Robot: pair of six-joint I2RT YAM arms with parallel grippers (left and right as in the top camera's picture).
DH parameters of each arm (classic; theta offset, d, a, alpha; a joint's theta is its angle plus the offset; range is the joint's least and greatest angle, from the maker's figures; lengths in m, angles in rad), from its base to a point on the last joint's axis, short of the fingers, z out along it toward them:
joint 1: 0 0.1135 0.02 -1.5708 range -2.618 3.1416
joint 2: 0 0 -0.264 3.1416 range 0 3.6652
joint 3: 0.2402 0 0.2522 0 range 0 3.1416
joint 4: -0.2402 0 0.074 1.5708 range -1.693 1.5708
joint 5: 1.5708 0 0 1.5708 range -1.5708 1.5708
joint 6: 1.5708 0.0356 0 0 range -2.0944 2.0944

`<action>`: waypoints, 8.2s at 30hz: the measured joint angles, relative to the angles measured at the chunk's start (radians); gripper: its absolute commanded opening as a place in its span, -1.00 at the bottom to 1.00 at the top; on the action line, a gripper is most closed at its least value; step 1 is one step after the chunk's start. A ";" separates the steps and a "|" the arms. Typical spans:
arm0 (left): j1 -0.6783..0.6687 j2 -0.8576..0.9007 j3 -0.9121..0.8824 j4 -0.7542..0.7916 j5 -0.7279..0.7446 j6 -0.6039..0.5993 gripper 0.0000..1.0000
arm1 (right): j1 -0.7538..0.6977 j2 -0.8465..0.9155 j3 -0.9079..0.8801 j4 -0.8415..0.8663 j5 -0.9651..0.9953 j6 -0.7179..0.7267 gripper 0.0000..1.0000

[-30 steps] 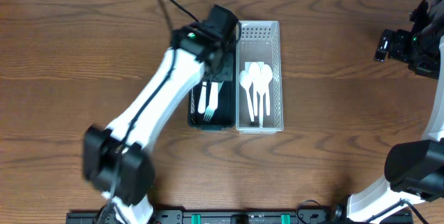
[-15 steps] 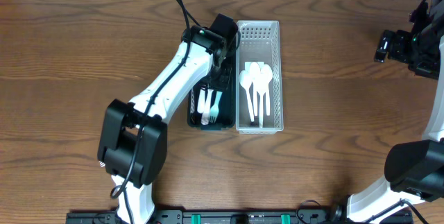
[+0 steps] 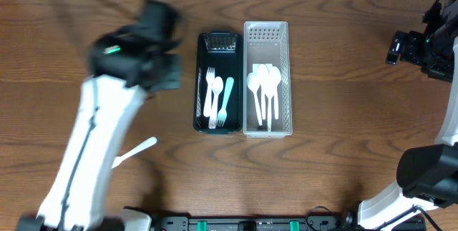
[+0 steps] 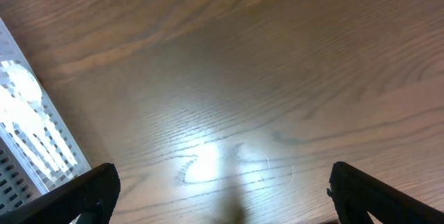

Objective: Pack container
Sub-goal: 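Move the left gripper down to the last white fork, then close the left gripper on the white fork handle and lift, then carry the white fork into the dark green tray and release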

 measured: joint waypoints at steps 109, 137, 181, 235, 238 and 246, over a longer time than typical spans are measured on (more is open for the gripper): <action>0.674 -0.200 -1.175 0.764 0.108 -1.384 0.45 | 0.000 0.000 0.000 0.000 0.000 0.000 0.99; 0.557 -0.115 -1.136 0.761 0.050 -1.353 0.12 | 0.000 0.000 0.000 0.000 -0.012 0.000 0.98; 0.556 -0.098 -1.135 0.914 0.088 -1.347 -0.88 | 0.000 0.000 0.000 0.000 -0.016 0.000 0.99; 0.278 -0.048 -0.233 0.269 0.243 -0.346 -0.88 | 0.000 0.000 0.000 0.035 -0.016 0.000 0.99; 0.119 -0.048 -0.142 0.303 0.242 -0.247 -0.88 | 0.000 0.000 0.000 0.038 -0.016 0.000 0.99; -0.146 0.043 -0.108 0.441 0.239 -0.125 -0.88 | 0.000 0.000 0.000 0.043 -0.016 0.000 0.98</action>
